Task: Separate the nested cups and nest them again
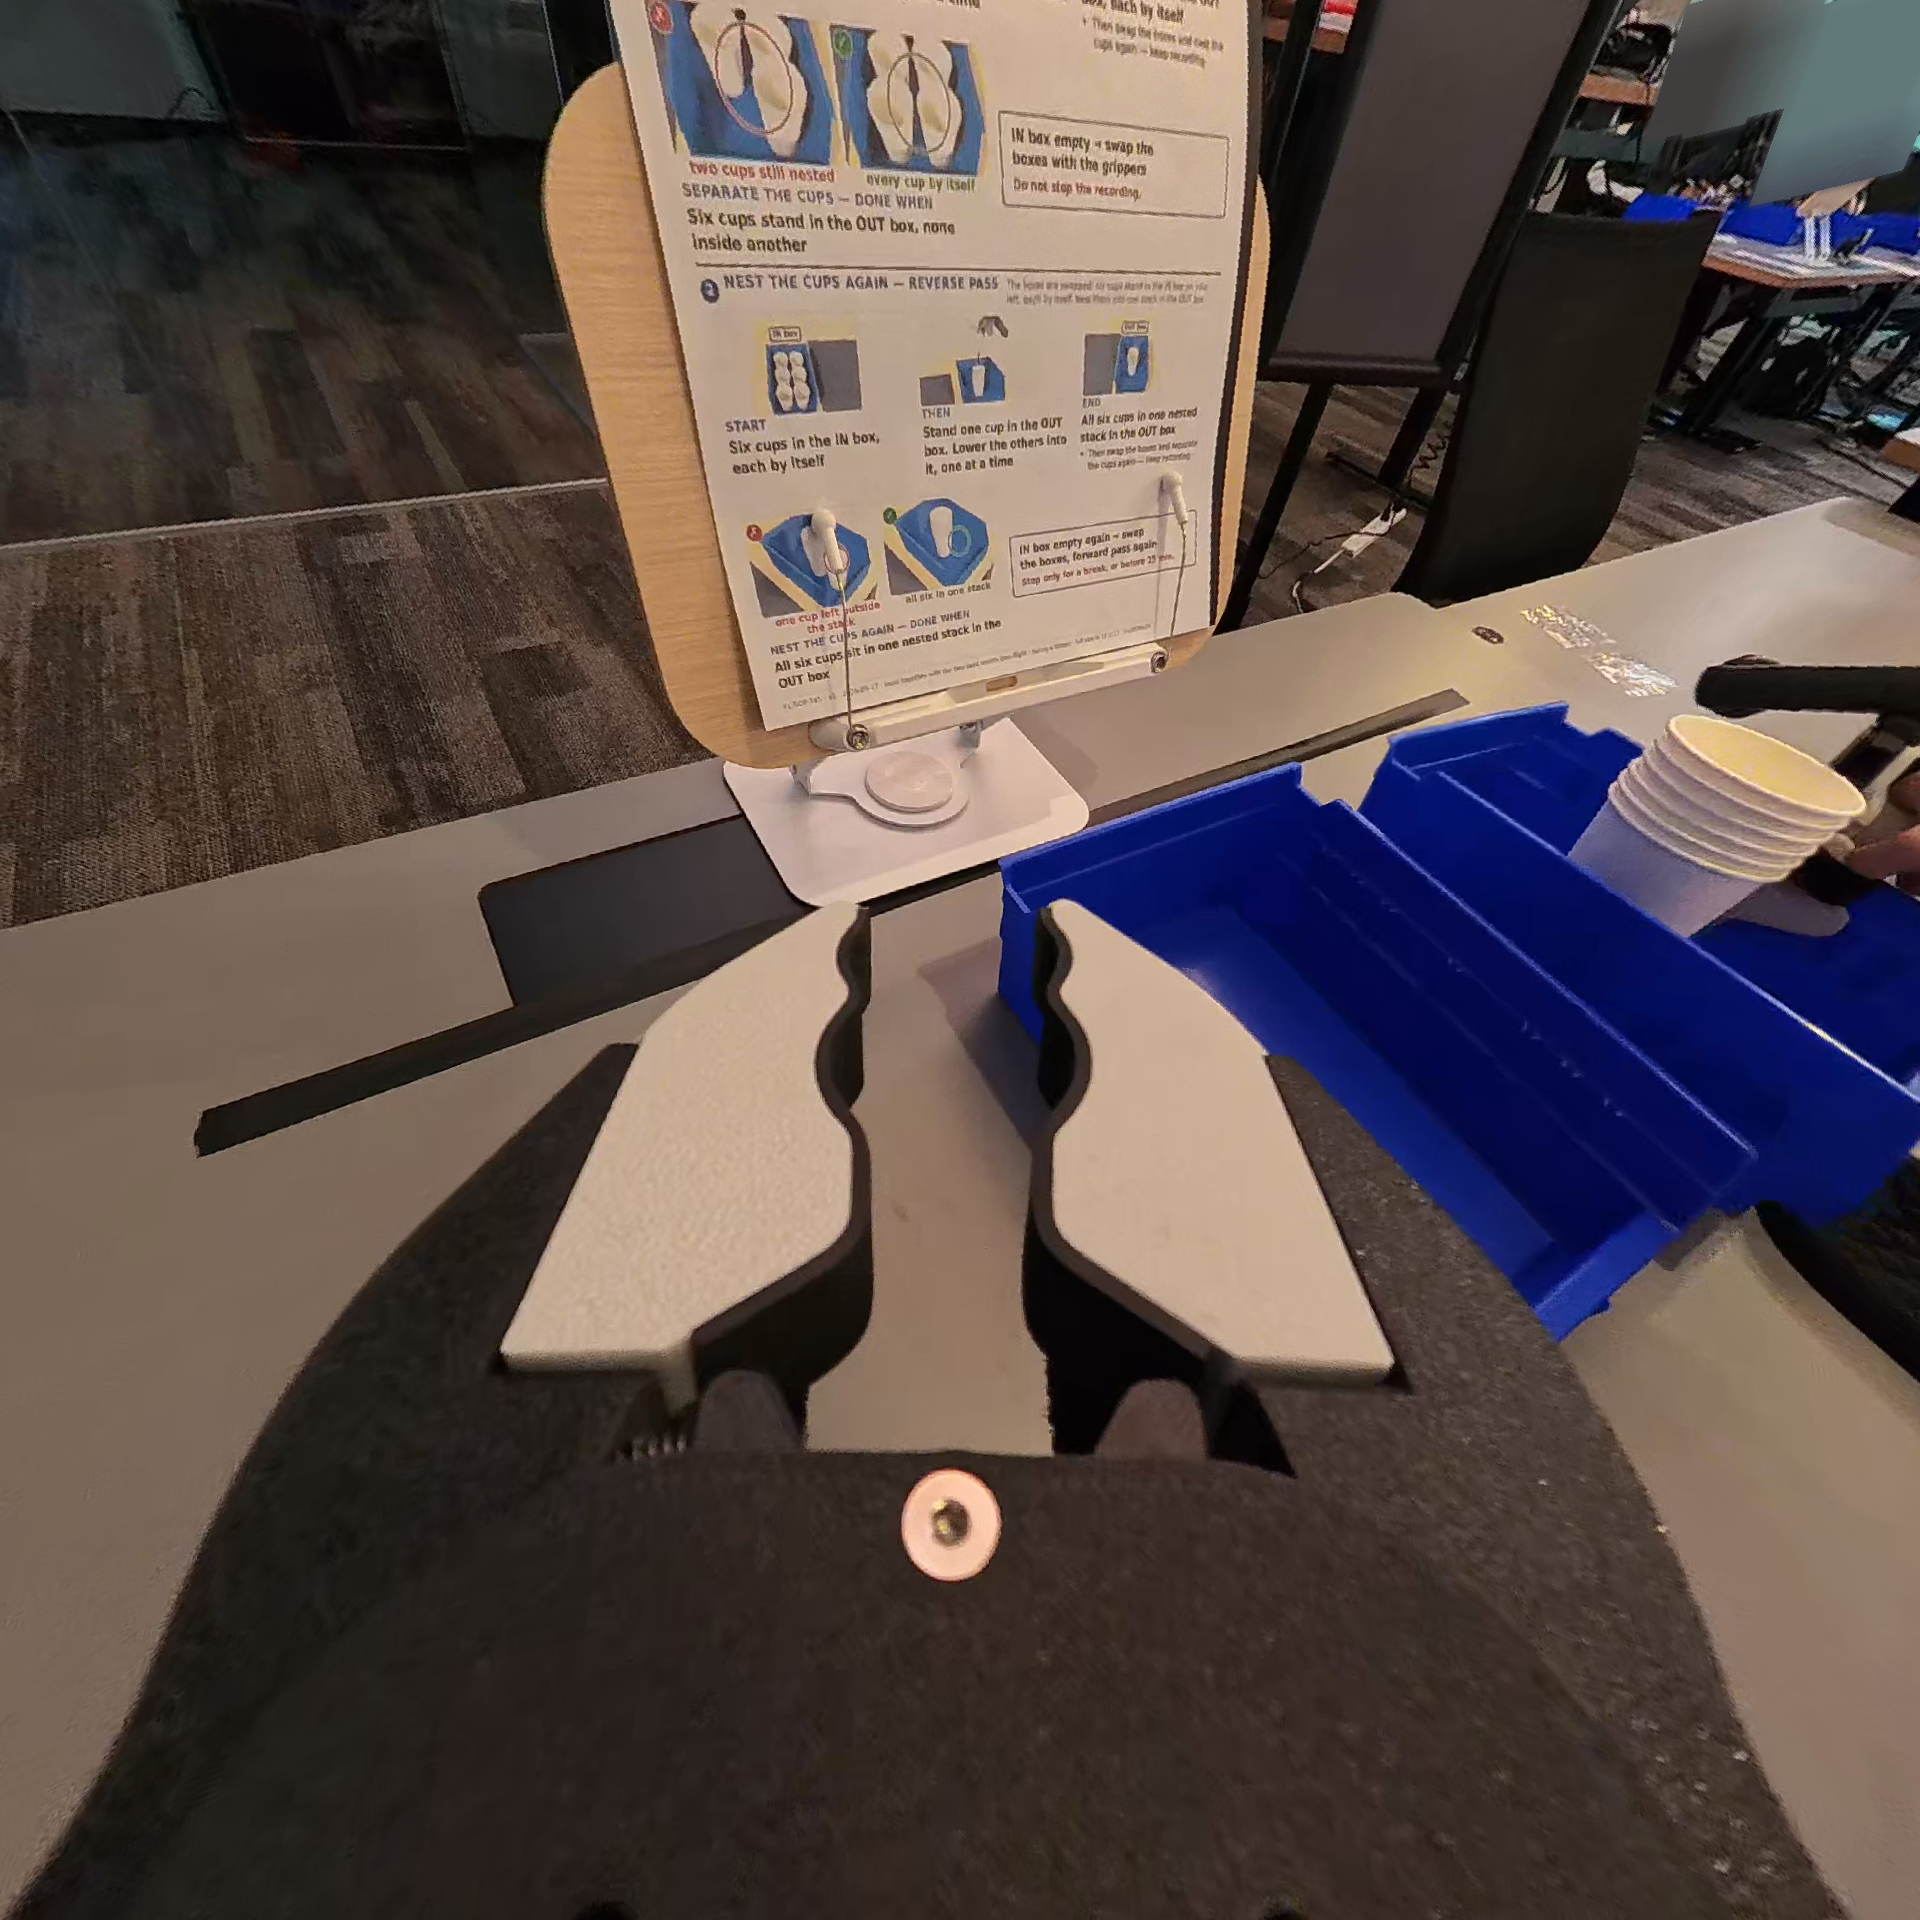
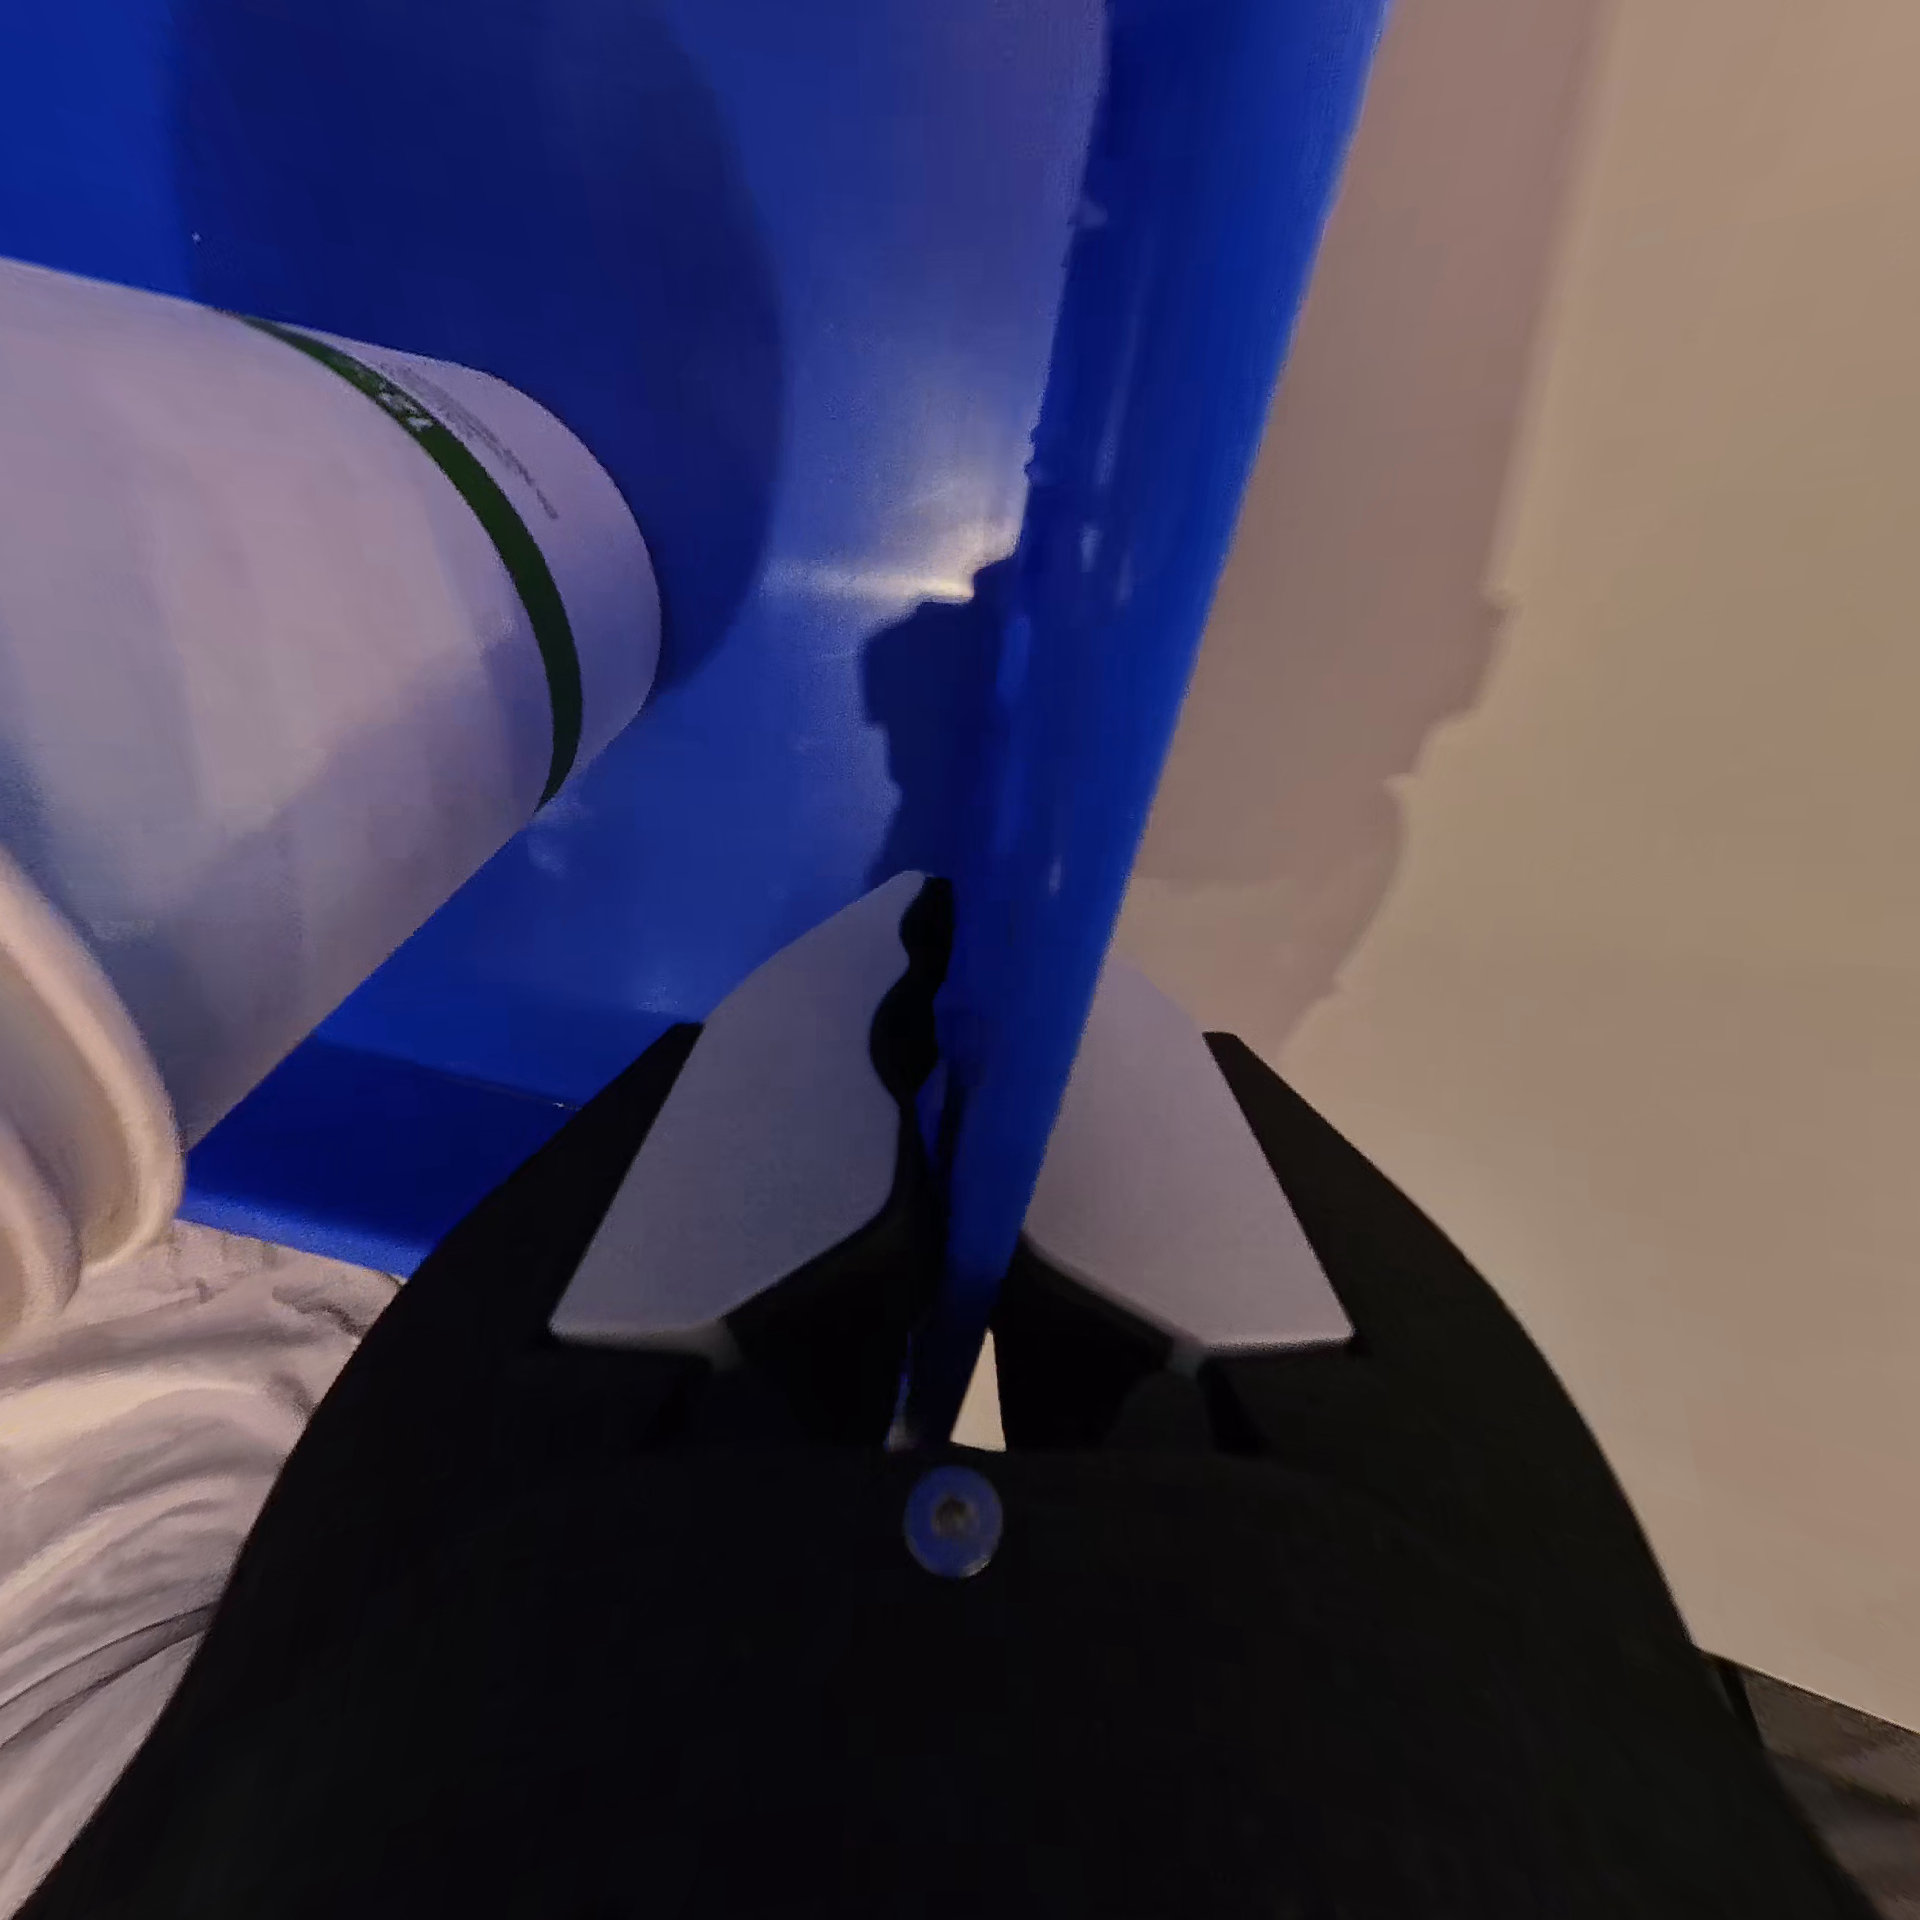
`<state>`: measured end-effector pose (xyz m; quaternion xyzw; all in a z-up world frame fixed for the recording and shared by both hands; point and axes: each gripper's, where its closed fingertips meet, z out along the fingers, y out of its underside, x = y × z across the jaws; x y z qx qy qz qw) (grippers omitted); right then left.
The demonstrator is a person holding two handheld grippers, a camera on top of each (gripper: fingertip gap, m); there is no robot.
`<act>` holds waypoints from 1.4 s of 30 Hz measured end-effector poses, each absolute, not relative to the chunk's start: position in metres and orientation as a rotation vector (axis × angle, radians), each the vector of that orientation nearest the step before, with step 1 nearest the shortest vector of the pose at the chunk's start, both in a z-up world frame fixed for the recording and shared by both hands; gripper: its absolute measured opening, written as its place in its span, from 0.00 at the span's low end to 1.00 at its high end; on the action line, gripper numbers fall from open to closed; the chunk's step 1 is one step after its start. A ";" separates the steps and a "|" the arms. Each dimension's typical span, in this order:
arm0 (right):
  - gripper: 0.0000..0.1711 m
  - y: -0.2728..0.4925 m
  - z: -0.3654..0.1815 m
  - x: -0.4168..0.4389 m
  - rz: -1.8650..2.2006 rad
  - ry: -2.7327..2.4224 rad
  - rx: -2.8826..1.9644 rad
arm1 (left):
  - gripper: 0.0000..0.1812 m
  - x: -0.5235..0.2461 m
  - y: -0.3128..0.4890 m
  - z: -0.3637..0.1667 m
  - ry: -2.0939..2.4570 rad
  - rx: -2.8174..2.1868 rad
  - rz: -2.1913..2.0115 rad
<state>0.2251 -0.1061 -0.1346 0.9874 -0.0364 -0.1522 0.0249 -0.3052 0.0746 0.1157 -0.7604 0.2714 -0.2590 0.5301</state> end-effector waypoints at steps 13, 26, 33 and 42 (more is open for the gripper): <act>0.03 -0.112 -0.067 0.236 -0.372 -0.154 3.067 | 0.16 -0.305 0.070 0.116 0.668 -1.826 -0.584; 0.03 -0.056 0.035 0.105 -0.326 0.231 3.059 | 0.20 -0.359 0.039 0.146 0.518 -1.770 -0.476; 0.02 -0.009 0.022 -0.031 -0.458 0.579 2.936 | 0.19 -0.425 0.009 0.165 0.310 -1.719 -0.356; 0.03 0.037 -0.007 -0.202 -0.544 0.904 2.807 | 0.16 -0.464 -0.036 0.181 0.200 -1.632 -0.262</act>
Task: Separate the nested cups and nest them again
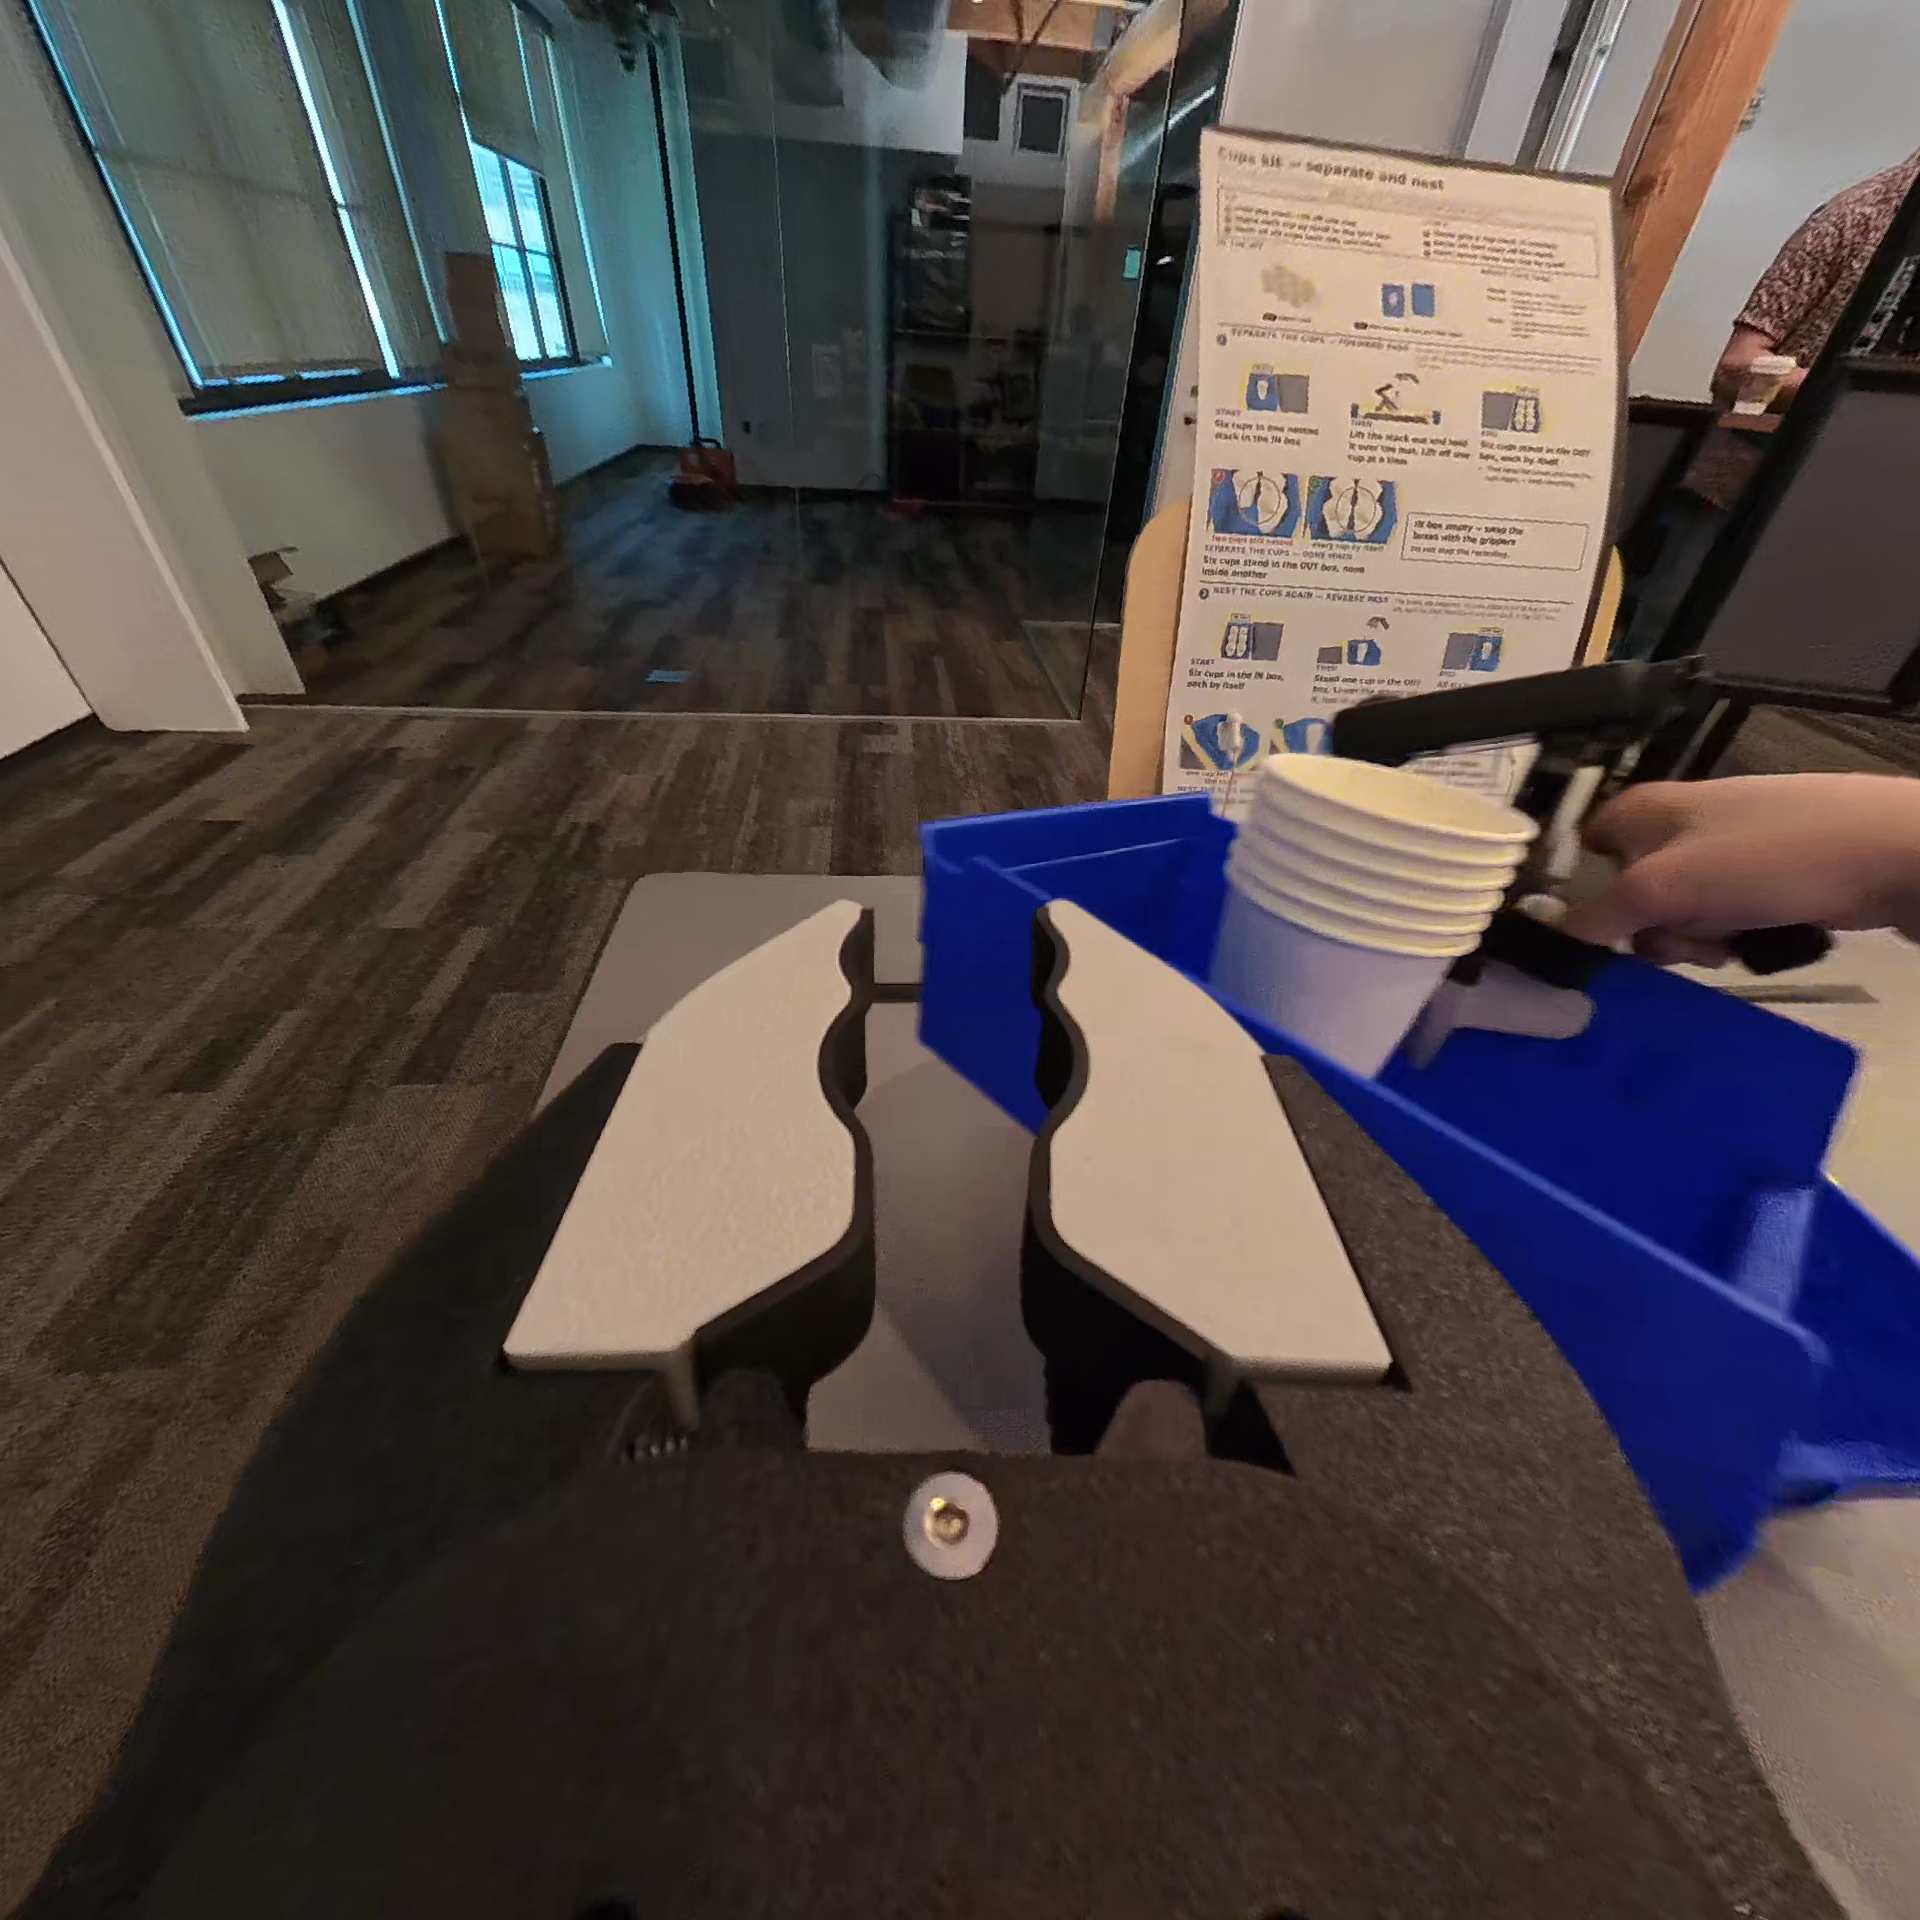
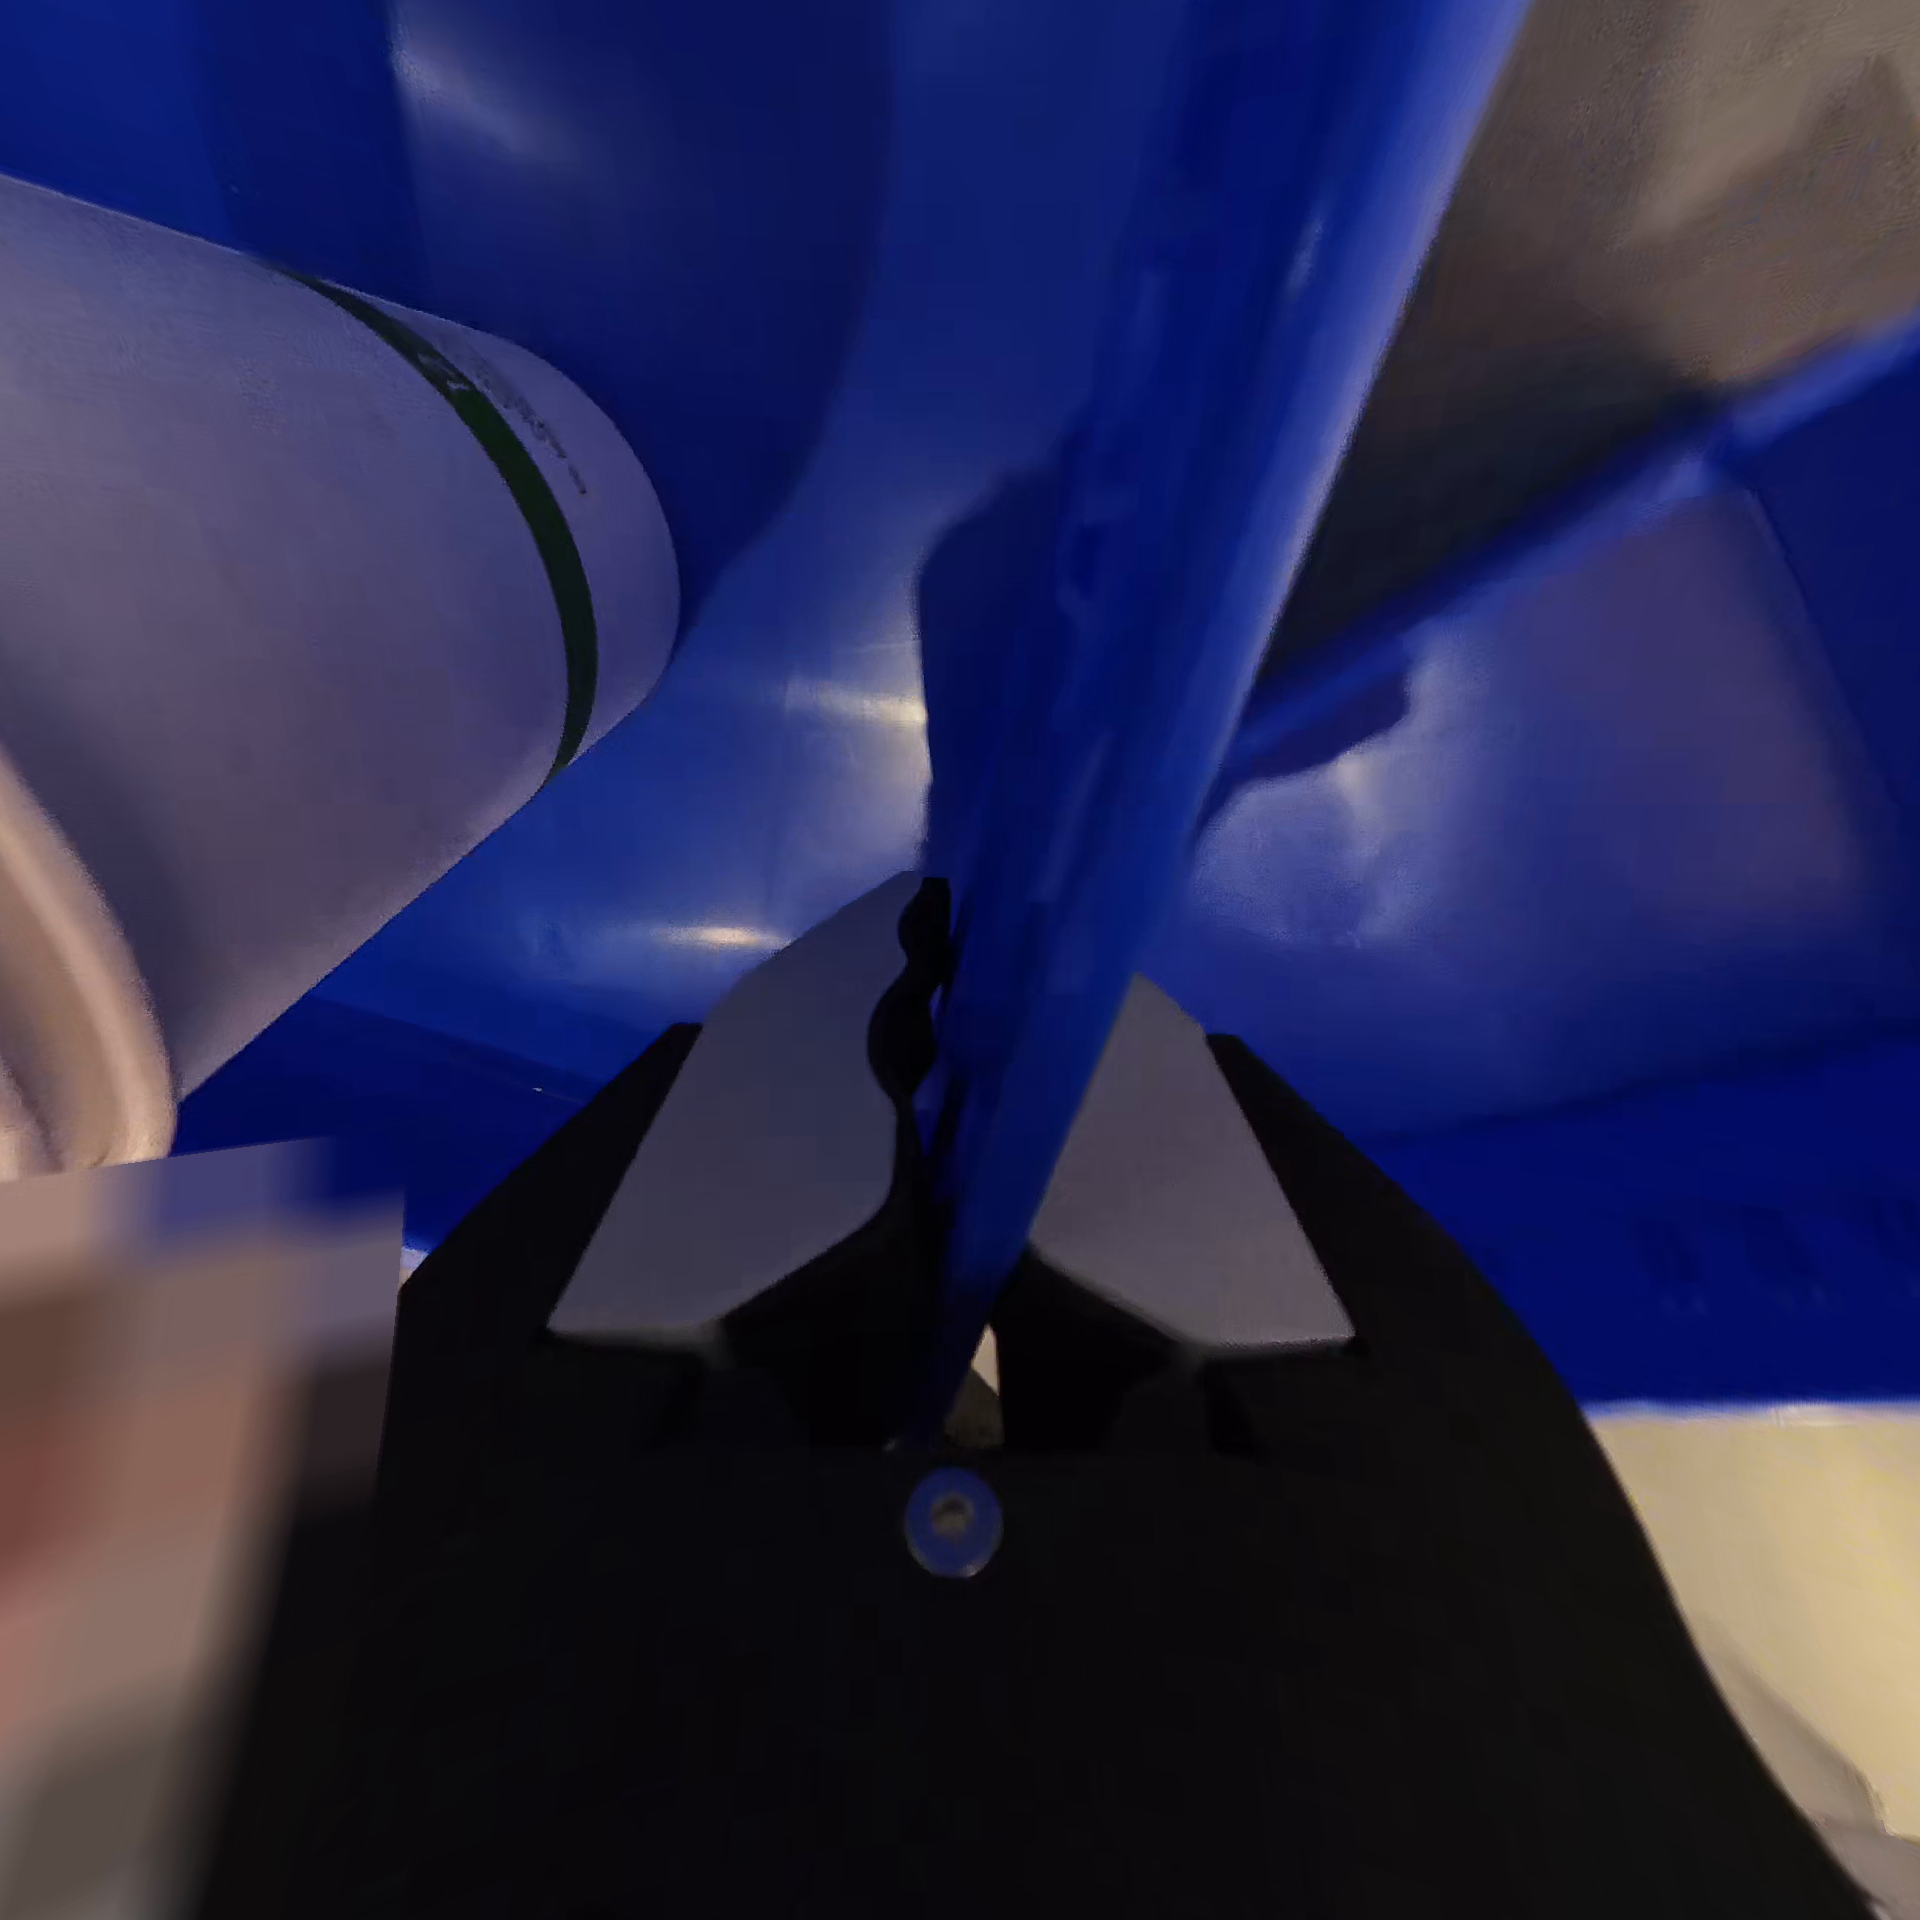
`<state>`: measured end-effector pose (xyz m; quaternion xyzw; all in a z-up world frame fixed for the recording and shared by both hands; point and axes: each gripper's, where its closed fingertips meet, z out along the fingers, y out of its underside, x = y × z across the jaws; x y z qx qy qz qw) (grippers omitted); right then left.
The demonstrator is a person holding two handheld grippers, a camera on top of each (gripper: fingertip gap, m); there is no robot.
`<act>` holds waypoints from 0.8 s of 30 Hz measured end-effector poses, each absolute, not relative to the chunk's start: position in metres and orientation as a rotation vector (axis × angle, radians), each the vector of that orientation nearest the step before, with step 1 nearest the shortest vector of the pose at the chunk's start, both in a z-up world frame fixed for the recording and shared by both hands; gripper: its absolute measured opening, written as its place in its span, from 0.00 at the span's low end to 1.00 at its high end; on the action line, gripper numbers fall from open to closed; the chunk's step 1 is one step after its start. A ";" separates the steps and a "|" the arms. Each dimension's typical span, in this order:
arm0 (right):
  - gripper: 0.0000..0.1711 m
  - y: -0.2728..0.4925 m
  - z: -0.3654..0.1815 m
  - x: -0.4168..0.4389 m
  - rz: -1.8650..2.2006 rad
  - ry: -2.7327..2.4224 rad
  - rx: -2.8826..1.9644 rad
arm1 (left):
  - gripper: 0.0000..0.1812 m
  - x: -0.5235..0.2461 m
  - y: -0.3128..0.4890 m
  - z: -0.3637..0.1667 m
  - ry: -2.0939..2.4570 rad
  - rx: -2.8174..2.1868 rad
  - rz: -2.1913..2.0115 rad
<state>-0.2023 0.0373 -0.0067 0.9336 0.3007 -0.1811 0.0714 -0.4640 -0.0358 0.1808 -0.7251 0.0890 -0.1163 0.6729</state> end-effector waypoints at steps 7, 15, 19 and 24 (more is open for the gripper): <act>0.03 0.068 -0.040 -0.292 -0.587 0.947 2.806 | 0.13 -0.466 -0.049 0.187 0.204 -1.591 -0.263; 0.03 0.091 -0.095 -0.337 -0.549 0.861 2.866 | 0.14 -0.440 -0.024 0.178 0.298 -1.647 -0.273; 0.03 0.095 -0.117 -0.345 -0.551 0.822 2.886 | 0.17 -0.419 -0.019 0.175 0.379 -1.666 -0.270; 0.03 0.097 -0.135 -0.346 -0.558 0.756 2.929 | 0.17 -0.394 -0.013 0.177 0.441 -1.651 -0.250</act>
